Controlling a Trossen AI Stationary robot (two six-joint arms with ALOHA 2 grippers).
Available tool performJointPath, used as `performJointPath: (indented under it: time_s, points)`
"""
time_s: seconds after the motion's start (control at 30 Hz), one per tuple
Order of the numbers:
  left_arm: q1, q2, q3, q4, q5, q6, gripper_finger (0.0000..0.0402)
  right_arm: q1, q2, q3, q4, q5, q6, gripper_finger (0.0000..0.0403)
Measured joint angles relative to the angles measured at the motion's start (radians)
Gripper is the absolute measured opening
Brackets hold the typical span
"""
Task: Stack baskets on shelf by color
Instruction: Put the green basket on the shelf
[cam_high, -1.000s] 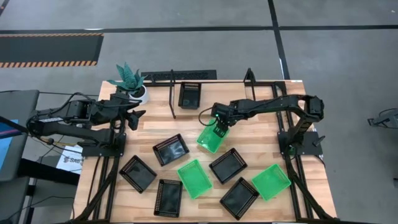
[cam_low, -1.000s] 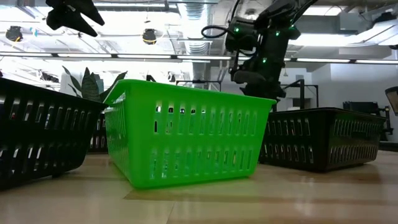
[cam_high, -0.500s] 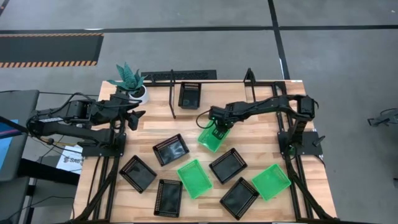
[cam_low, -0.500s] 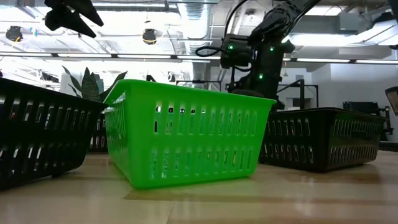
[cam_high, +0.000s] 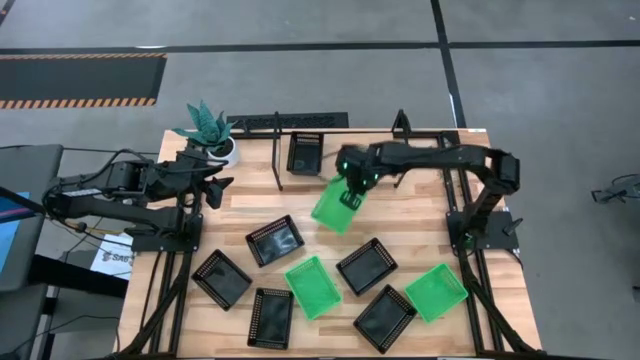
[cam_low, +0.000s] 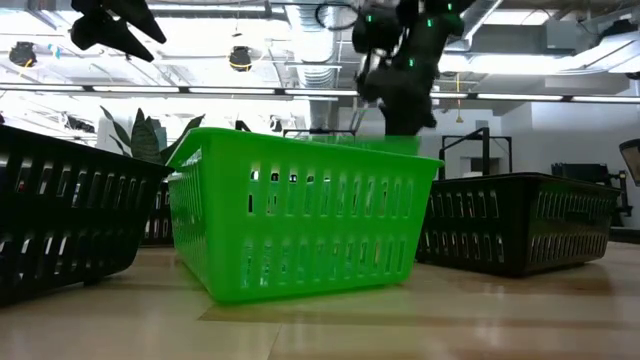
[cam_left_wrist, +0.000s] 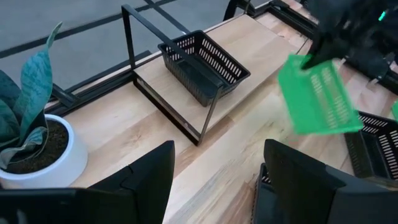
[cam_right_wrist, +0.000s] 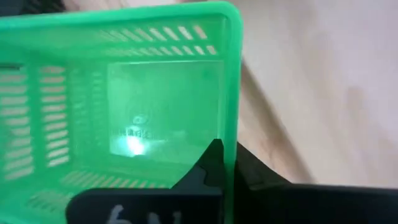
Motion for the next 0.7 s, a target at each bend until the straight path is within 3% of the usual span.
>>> performJointPath:
  time_s: [0.17,0.4,0.7]
  points:
    - [0.000,0.000,0.000,-0.004,-0.004,0.006,0.0236,-0.121,0.003,0.134,-0.079,-0.008,-0.180,0.0008]
    - [0.000,0.000,0.000,-0.025,0.001,0.000,0.0236,-0.267,0.016,0.163,-0.087,-0.097,-0.643,0.0033]
    - [0.000,0.000,0.000,-0.034,-0.026,-0.002,0.0236,-0.389,0.016,0.163,0.013,-0.185,-0.733,0.0011]
